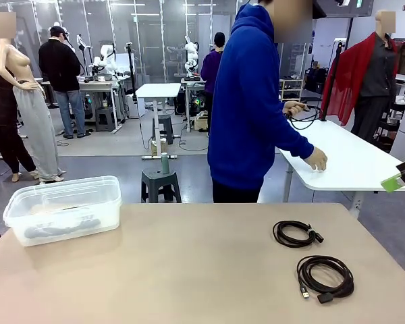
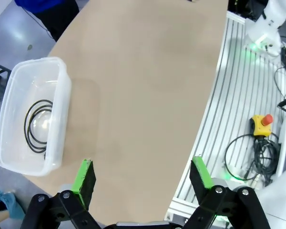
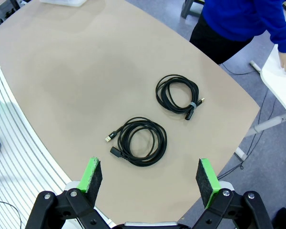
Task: Organize and store the cables.
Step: Place the Power Cable into the Organizing box.
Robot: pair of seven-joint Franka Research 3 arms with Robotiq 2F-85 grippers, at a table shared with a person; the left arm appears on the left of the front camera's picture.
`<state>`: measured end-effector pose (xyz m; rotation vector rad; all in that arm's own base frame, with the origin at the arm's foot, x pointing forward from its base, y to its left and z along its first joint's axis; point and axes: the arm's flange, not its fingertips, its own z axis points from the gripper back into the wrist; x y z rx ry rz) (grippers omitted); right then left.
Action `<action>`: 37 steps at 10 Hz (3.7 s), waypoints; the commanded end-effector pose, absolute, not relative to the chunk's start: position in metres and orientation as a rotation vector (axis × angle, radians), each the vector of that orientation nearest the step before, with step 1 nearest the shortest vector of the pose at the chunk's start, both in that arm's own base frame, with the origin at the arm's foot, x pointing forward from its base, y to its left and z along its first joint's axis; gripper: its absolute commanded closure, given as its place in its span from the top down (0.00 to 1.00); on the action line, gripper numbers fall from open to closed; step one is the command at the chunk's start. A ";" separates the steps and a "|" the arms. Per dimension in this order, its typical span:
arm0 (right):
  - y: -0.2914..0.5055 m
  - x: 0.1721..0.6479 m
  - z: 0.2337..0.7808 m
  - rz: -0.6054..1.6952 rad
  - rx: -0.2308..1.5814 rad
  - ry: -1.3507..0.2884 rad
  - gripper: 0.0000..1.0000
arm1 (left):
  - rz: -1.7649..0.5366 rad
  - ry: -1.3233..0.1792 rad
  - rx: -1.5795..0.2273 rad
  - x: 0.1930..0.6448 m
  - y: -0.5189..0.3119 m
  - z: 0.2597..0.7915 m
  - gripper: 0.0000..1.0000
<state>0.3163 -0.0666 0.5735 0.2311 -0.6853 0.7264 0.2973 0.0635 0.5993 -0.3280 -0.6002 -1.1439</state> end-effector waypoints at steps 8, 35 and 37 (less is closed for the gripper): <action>-0.068 0.316 0.573 0.732 0.233 -0.688 1.00 | -1.150 -0.591 -0.316 0.297 0.063 0.599 1.00; -0.068 0.316 0.573 0.732 0.233 -0.688 1.00 | -1.150 -0.591 -0.316 0.297 0.063 0.599 1.00; -0.068 0.316 0.573 0.732 0.233 -0.688 1.00 | -1.150 -0.591 -0.316 0.297 0.063 0.599 1.00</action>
